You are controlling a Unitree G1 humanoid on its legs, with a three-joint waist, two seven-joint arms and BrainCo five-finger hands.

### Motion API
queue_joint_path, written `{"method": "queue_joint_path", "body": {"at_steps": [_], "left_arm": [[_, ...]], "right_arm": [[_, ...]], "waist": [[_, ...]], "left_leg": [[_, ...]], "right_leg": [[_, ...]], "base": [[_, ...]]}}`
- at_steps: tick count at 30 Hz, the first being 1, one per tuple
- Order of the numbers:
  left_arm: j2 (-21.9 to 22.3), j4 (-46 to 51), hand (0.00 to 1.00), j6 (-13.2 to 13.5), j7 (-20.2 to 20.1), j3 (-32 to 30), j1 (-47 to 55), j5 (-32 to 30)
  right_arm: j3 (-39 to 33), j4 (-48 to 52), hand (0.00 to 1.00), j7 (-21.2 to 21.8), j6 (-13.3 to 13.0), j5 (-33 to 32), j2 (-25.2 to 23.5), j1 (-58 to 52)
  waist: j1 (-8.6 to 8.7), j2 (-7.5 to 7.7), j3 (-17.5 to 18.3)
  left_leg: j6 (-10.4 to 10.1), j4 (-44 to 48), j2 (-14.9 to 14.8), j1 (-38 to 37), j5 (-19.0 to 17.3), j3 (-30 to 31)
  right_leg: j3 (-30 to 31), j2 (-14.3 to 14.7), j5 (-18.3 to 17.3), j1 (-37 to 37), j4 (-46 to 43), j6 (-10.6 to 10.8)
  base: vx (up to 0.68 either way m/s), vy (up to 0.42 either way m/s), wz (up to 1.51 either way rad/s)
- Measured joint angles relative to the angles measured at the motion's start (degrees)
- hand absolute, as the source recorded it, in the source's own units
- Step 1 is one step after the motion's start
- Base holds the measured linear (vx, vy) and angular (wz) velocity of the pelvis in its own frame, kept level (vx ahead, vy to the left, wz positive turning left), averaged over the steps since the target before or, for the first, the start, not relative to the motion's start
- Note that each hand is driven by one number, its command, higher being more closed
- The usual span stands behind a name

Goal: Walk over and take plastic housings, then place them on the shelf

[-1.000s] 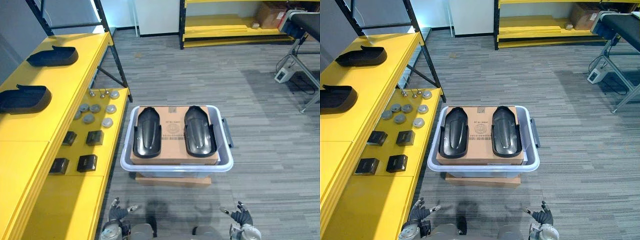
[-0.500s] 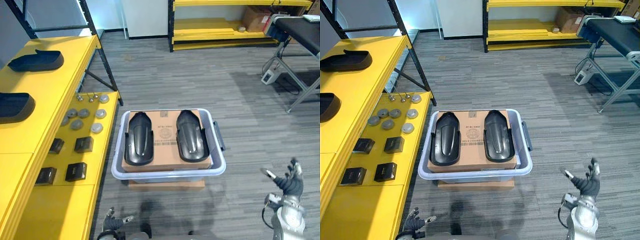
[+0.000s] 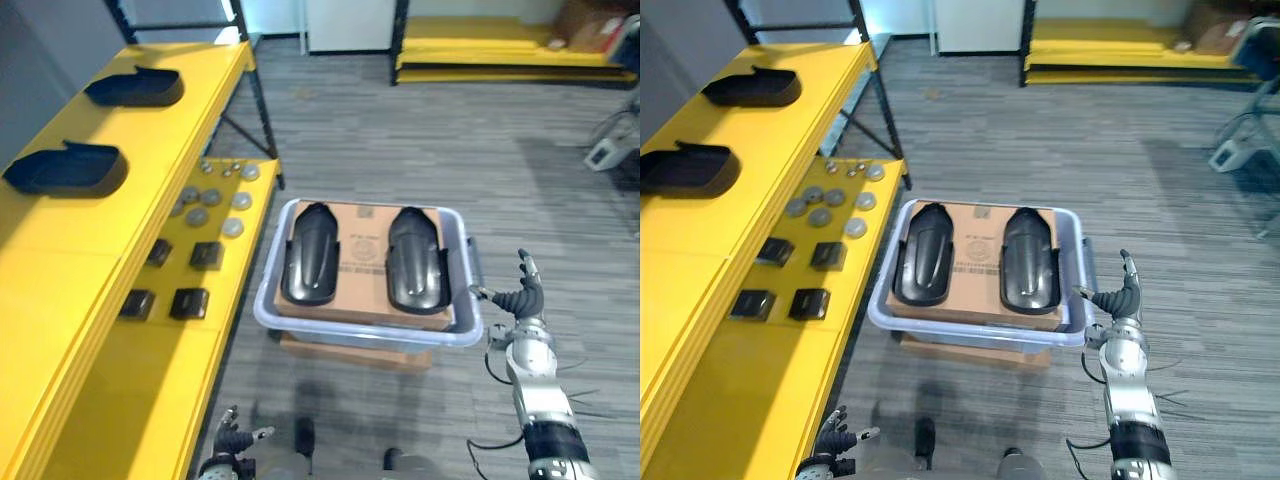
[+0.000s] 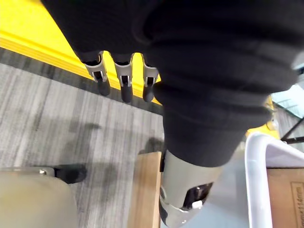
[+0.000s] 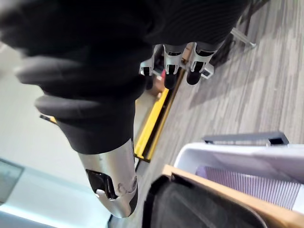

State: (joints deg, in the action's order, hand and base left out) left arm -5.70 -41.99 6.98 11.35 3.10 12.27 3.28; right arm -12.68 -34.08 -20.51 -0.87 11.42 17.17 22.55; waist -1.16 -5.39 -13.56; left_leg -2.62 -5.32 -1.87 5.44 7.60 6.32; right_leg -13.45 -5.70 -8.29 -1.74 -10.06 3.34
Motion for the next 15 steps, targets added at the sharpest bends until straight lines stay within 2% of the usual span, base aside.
{"method": "queue_joint_path", "body": {"at_steps": [5, 12, 13, 15], "left_arm": [[0.6, 0.9, 0.0, 1.1, 2.1, 1.8, -2.2, 0.6], [1.3, 1.0, 0.0, 1.4, 3.9, 4.2, -4.6, 1.7], [1.4, 1.0, 0.0, 1.5, 3.9, 4.2, -4.6, 1.8], [1.6, 0.9, 0.0, 1.7, 4.1, 4.3, -4.6, 2.5]], "right_arm": [[-0.3, -6.9, 0.0, -4.7, 1.5, 0.7, 3.4, 9.9], [-1.0, -16.5, 0.0, -7.2, 3.8, 0.9, 5.2, 16.3], [-1.0, -17.6, 1.0, -7.2, 3.9, 0.9, 5.2, 16.3], [-2.3, -19.7, 1.0, -7.0, 3.9, 0.7, 5.2, 16.7]], "waist": [[-0.97, -1.71, -4.1], [-1.09, -2.59, -7.5], [-1.07, -2.64, -7.6], [-1.06, -2.62, -7.7]], "left_leg": [[0.1, 0.0, 0.5, 2.5, 0.8, 1.1], [-0.4, 0.0, 0.8, 4.3, 1.7, 1.5], [-0.5, 0.0, 0.9, 4.4, 1.7, 1.6], [-0.5, 0.0, 0.9, 4.5, 1.7, 1.6]], "right_leg": [[-0.8, -0.5, 0.0, -2.4, -0.8, 0.0], [-1.6, -0.8, 0.0, -3.7, -0.8, 0.0], [-1.8, -0.8, 0.0, -3.7, -0.8, 0.0], [-1.9, -0.8, 0.0, -3.7, -0.8, 0.0]], "base": [[-0.02, 0.0, 0.09], [0.0, -0.01, 0.06], [0.0, -0.012, 0.06], [0.0, -0.005, 0.02]]}}
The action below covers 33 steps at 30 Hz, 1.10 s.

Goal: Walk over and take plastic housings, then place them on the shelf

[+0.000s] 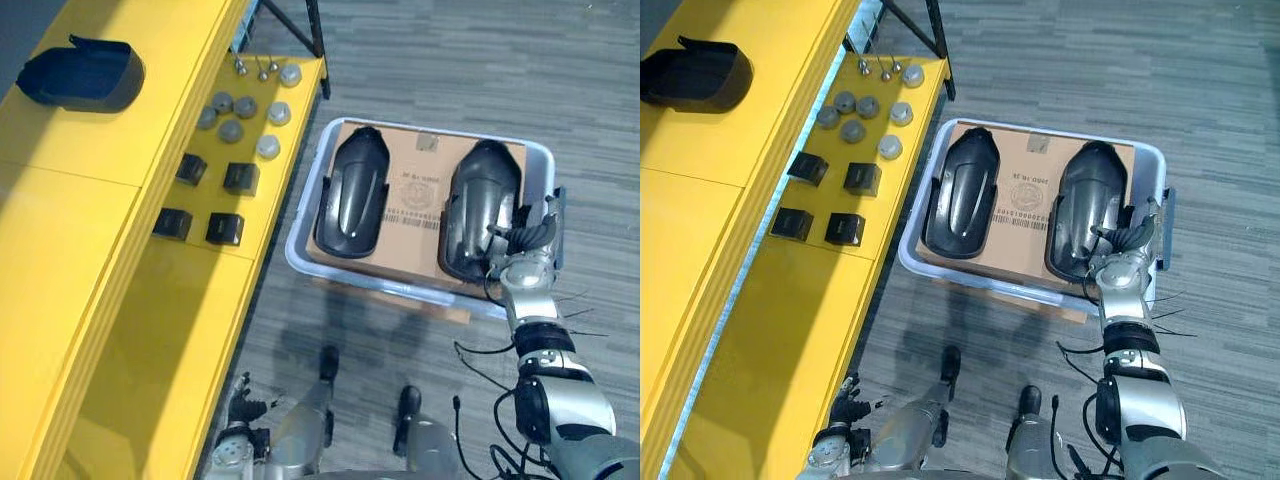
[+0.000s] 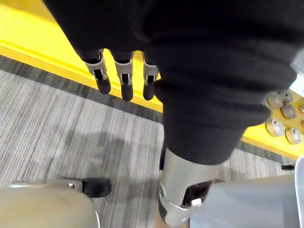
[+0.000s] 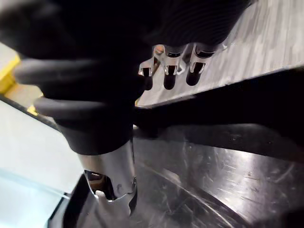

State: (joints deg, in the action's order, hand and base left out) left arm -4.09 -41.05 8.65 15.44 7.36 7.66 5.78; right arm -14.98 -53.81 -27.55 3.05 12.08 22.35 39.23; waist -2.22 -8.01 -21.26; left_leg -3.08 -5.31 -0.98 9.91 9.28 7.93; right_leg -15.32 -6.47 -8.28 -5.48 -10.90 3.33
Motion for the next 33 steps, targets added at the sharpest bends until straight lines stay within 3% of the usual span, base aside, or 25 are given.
{"method": "queue_joint_path", "body": {"at_steps": [14, 23, 27, 33], "left_arm": [[0.0, -1.5, 0.0, 0.3, 0.9, 1.1, -2.3, 0.8], [0.0, 2.4, 0.0, -0.5, 0.8, 0.6, -2.0, 0.8], [-0.2, 10.3, 0.0, -0.8, 0.8, -2.9, 0.5, 0.8], [-0.7, 21.4, 0.0, -0.7, 0.9, -3.5, 3.1, 0.8]], "right_arm": [[-0.4, -0.6, 1.0, 2.7, -0.4, -3.2, 0.3, 1.3], [-0.8, 22.2, 1.0, 1.9, 0.1, -2.1, -4.1, -14.4], [-2.3, 34.0, 1.0, 0.8, 0.5, 0.3, -7.9, -23.2], [-3.8, 43.8, 1.0, -1.5, -0.3, 2.1, -11.0, -29.3]], "waist": [[1.23, 0.19, -1.5], [1.38, 1.12, -1.0], [1.53, 3.49, 2.9], [1.5, 4.66, 6.2]], "left_leg": [[-1.0, -0.1, -0.8, -0.1, 0.7, -0.5], [-1.0, -0.1, -1.0, -1.7, 0.7, -0.7], [-1.0, -0.1, -1.0, -1.8, 0.7, -0.7], [-0.2, -0.1, -1.1, -3.0, -0.3, -0.7]], "right_leg": [[1.2, 0.5, 0.3, -1.0, -1.2, -0.4], [1.4, 0.3, 0.3, 0.3, -1.5, -0.4], [1.5, 0.3, 0.3, 0.4, -1.4, -0.4], [1.8, 0.4, -0.2, 1.5, -1.2, 0.3]], "base": [[-0.04, -0.005, -0.04], [0.0, -0.005, -0.01], [0.0, 0.0, 0.0], [-0.02, 0.001, -0.02]]}}
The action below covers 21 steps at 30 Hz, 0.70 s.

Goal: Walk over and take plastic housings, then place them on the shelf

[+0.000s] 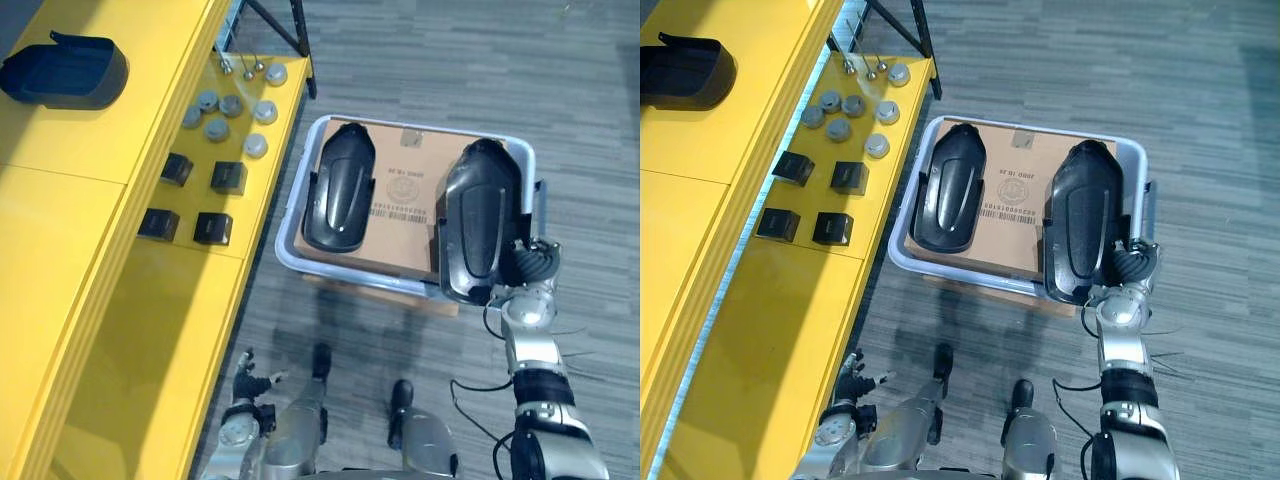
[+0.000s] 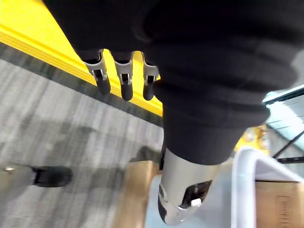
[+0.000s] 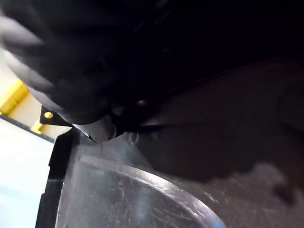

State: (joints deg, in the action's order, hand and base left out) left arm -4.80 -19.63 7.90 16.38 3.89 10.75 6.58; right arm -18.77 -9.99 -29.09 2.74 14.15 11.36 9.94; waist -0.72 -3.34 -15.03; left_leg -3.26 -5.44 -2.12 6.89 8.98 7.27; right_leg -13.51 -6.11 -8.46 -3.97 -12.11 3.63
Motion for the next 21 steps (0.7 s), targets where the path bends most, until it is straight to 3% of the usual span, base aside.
{"method": "queue_joint_path", "body": {"at_steps": [4, 5, 6, 10, 17, 21], "left_arm": [[0.3, 11.5, 0.0, 0.4, 0.4, -0.8, 2.2, 0.0], [1.9, 21.8, 0.0, 2.2, 2.0, -0.2, 1.5, 0.0], [2.1, 23.8, 0.0, 3.2, 2.7, 1.2, 1.5, -0.1], [2.4, 26.8, 0.0, 3.7, 4.4, 5.5, 0.5, -0.3], [2.4, 29.9, 0.0, 3.9, 6.1, 16.5, -6.4, -6.2], [1.7, 30.1, 0.0, 3.8, 6.1, 17.9, -7.8, -6.2]], "right_arm": [[0.9, 8.2, 1.0, -0.9, -1.0, 0.0, -4.7, -5.1], [5.4, 13.9, 1.0, -0.7, -2.4, 0.7, -7.3, -7.0], [7.5, 15.5, 1.0, -0.4, -2.9, 1.4, -7.8, -7.8], [11.3, 16.7, 1.0, 0.7, -4.0, 2.3, -9.4, -8.3], [26.4, 20.8, 1.0, 4.3, -6.3, 3.4, -11.2, -10.6], [26.5, 20.9, 1.0, 4.2, -6.5, 4.4, -11.0, -10.8]], "waist": [[0.06, 0.19, 2.9], [0.09, 0.16, 3.3], [0.12, 0.17, 3.8], [0.54, 0.48, 6.2], [1.5, 0.72, 8.2], [1.54, 0.64, 9.1]], "left_leg": [[0.3, 0.0, 0.2, -0.2, 0.1, -0.2], [0.3, 0.0, 0.2, -1.4, 0.1, -0.8], [0.3, 0.0, 0.2, -1.4, 0.1, -1.1], [0.3, 0.0, 0.2, -2.4, 0.1, -1.3], [0.4, -0.1, 0.0, -3.7, 0.0, -2.8], [0.4, -0.1, -0.3, -3.7, 0.0, -3.2]], "right_leg": [[0.3, -0.1, 0.0, 0.0, 0.0, 0.0], [0.7, 0.0, 0.0, 1.0, -0.1, 0.0], [0.8, 0.0, 0.0, 1.0, -0.1, 0.0], [0.9, 0.0, 0.0, 2.0, 0.2, 0.0], [2.3, 0.2, 0.4, 2.7, 0.4, 0.0], [2.8, 0.5, 1.3, 2.7, 1.1, 0.0]], "base": [[0.0, -0.007, -0.02], [0.0, -0.027, -0.1], [0.01, -0.031, -0.11], [0.0, 0.0, 0.0], [-0.03, 0.003, -0.09], [-0.03, 0.002, -0.09]]}}
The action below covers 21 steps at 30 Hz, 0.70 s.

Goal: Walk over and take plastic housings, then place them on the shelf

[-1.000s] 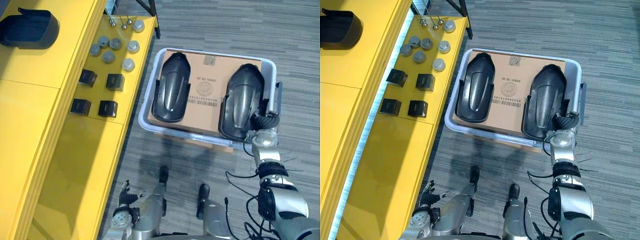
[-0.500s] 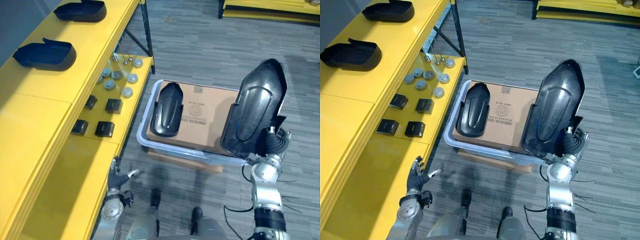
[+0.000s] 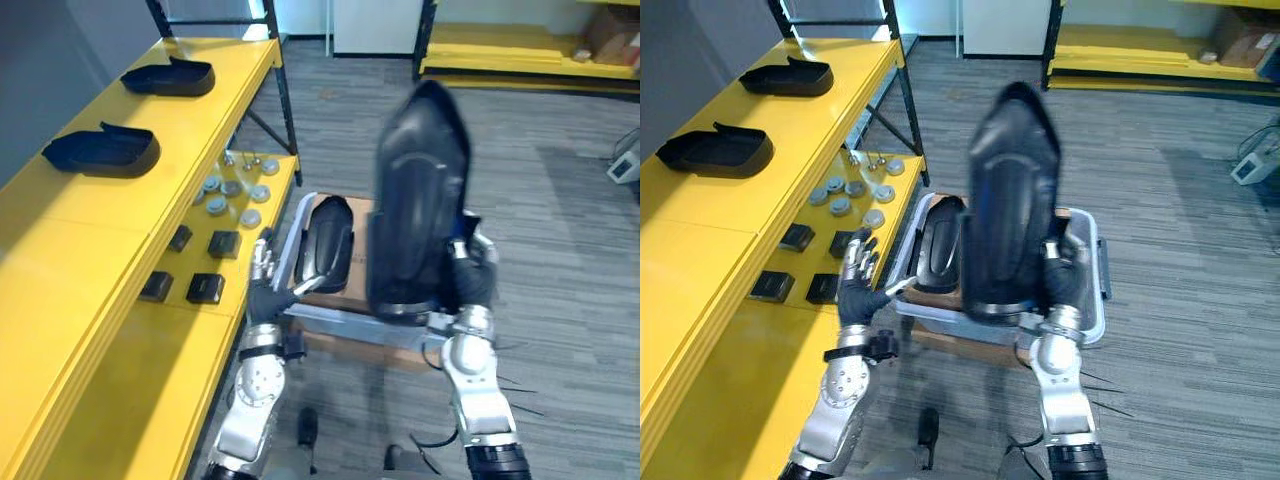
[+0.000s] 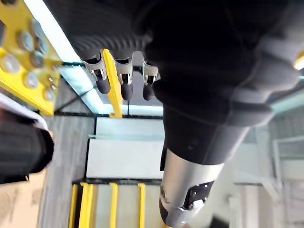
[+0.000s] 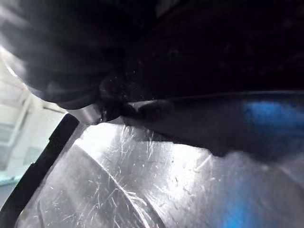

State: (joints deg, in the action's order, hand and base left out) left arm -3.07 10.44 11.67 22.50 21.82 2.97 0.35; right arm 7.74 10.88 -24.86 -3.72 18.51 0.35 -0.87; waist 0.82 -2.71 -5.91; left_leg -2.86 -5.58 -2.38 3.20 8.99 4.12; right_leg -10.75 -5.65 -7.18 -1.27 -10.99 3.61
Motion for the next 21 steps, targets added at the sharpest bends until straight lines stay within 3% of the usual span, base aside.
{"method": "queue_joint_path", "body": {"at_steps": [9, 12, 15, 21], "left_arm": [[-0.7, -1.4, 0.0, -0.8, 0.1, 1.5, -2.2, 1.8], [-1.9, -3.2, 0.0, -1.5, 0.1, 4.5, -3.3, 2.1], [-2.8, -5.0, 0.0, -2.6, -0.6, 7.7, -4.2, 2.4], [-2.9, -6.0, 0.0, -3.1, -1.2, 7.7, -4.2, 4.2]], "right_arm": [[0.4, 0.0, 1.0, -0.3, 0.4, 0.1, 1.3, -1.0], [4.2, 0.0, 1.0, -0.2, 0.4, 0.1, 2.7, -1.7], [6.8, 1.0, 1.0, 0.0, 0.5, 0.3, 2.4, -1.8], [7.0, 1.4, 1.0, 0.2, 0.5, 3.4, 3.5, -2.1]], "waist": [[0.03, 0.0, 3.1], [0.26, 0.01, 4.2], [0.56, 0.01, 4.4], [0.72, 0.12, 4.5]], "left_leg": [[0.0, -0.2, -0.6, 0.1, 0.0, -1.2], [0.0, -0.1, -0.6, 0.1, 0.0, -1.3], [0.0, -0.1, -0.7, 0.0, 0.0, -1.4], [-0.1, -0.3, -0.7, -0.6, -0.1, -1.5]], "right_leg": [[1.4, 0.8, 1.8, 0.2, 2.2, -0.1], [1.7, 0.8, 2.1, 0.2, 2.5, 0.0], [1.8, 0.9, 2.3, 0.3, 2.7, 0.0], [2.0, 1.0, 3.1, 1.1, 4.1, 0.0]], "base": [[-0.01, -0.001, -0.09], [0.01, 0.002, -0.05], [0.0, 0.0, 0.0], [0.0, 0.001, -0.01]]}}
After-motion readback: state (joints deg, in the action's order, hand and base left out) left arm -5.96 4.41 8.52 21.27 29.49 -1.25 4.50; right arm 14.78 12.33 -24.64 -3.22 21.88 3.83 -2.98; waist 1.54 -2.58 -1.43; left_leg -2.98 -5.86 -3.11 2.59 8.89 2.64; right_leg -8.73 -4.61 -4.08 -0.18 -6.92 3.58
